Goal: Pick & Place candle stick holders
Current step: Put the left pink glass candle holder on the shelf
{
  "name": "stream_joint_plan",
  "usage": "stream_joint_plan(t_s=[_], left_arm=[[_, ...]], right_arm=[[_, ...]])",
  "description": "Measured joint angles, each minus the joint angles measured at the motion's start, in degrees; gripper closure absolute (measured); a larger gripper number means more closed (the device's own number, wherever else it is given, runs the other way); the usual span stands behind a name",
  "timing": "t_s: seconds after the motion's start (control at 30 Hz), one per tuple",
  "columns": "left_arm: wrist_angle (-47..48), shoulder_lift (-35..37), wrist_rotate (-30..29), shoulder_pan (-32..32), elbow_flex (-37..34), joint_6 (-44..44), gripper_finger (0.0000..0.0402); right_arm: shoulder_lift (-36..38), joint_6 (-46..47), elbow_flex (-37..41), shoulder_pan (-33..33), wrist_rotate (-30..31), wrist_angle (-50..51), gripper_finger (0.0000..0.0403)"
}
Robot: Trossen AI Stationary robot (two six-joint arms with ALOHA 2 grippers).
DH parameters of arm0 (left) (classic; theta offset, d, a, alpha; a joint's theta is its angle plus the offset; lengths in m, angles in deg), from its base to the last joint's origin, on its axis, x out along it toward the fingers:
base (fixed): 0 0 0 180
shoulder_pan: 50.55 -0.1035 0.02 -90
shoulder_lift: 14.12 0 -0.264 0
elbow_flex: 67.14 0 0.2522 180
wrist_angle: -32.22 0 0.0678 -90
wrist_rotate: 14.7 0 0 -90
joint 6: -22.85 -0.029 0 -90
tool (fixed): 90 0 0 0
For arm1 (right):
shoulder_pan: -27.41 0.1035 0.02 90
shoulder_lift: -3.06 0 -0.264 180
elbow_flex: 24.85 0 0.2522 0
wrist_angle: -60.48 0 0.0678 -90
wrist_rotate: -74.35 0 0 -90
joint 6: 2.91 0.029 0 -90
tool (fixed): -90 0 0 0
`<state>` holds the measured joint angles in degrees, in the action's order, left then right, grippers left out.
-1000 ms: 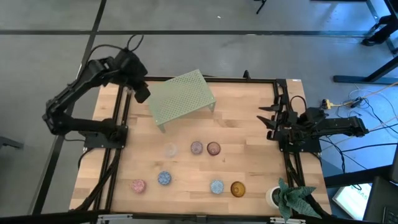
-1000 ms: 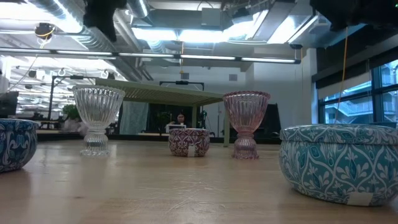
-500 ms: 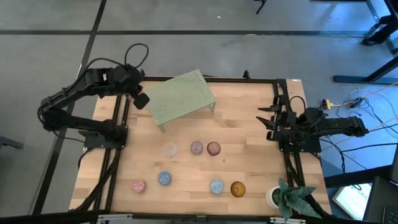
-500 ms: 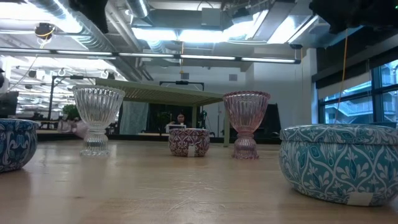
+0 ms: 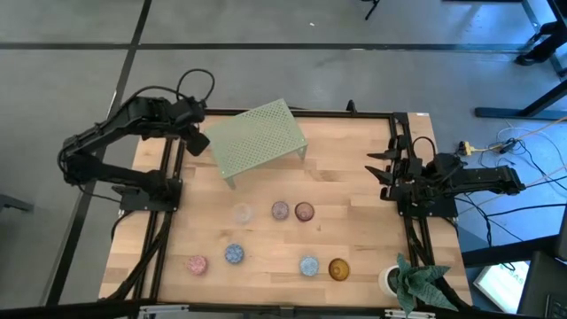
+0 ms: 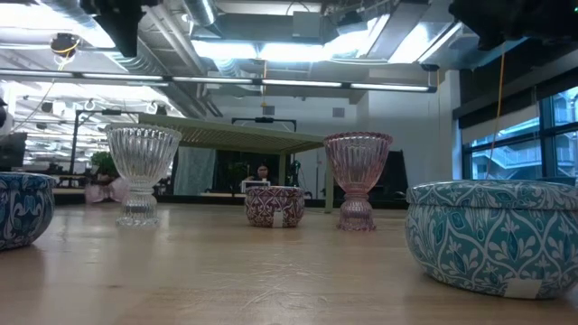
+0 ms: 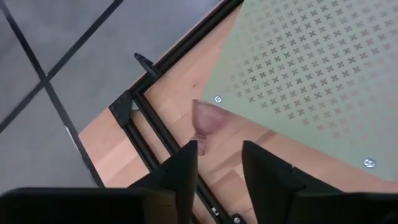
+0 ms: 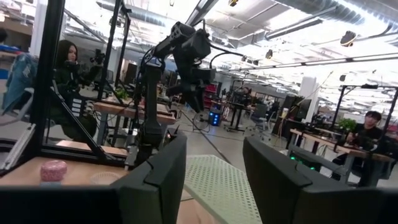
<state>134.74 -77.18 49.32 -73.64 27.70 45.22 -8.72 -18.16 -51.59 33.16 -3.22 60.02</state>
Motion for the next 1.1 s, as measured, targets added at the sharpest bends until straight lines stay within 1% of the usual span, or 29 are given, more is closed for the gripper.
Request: stream_joint_plan(t_s=[0.2,0.27,0.33,0.5,0.7,0.8,0.93,1.1], left_arm=[[0.57,-3.97,0.37,-0.93,-0.16,-0.92,0.0255],[1.17,-5.20,0.46,-1.58,-1.71,-1.61,0.0253],[1.17,-5.71,1.24,-2.64,-4.95,-2.80,0.0253],[1.35,-5.30,6.34,-4.03,-14.07,-5.68,0.0253],[1.00,-4.01,8.56,-3.98,-21.20,-5.18,0.0253],[-0.44,-3.34,10.99,-3.86,-24.41,-5.35,0.0253],[-5.02,-3.00,16.64,-1.71,-29.00,-6.13,0.0253],[-7.20,-3.04,17.53,3.84,-35.71,-9.01,0.0253]], right_arm=[[-0.01,0.27,0.00,0.00,-0.01,-0.28,0.0238],[0.01,0.27,0.00,0.01,-0.29,-0.23,0.0238],[-0.01,0.27,0.00,-0.01,-1.25,-0.21,0.0238],[-0.01,1.68,0.00,0.00,-3.57,-0.22,0.0238],[0.01,1.49,0.00,0.00,-3.56,-0.22,0.0238],[-0.01,1.34,0.00,-0.01,-3.54,-0.21,0.0238],[-0.01,1.34,0.00,-0.01,-3.52,-0.21,0.0238],[0.00,1.33,0.00,-0.01,-3.50,-0.18,0.0238]])
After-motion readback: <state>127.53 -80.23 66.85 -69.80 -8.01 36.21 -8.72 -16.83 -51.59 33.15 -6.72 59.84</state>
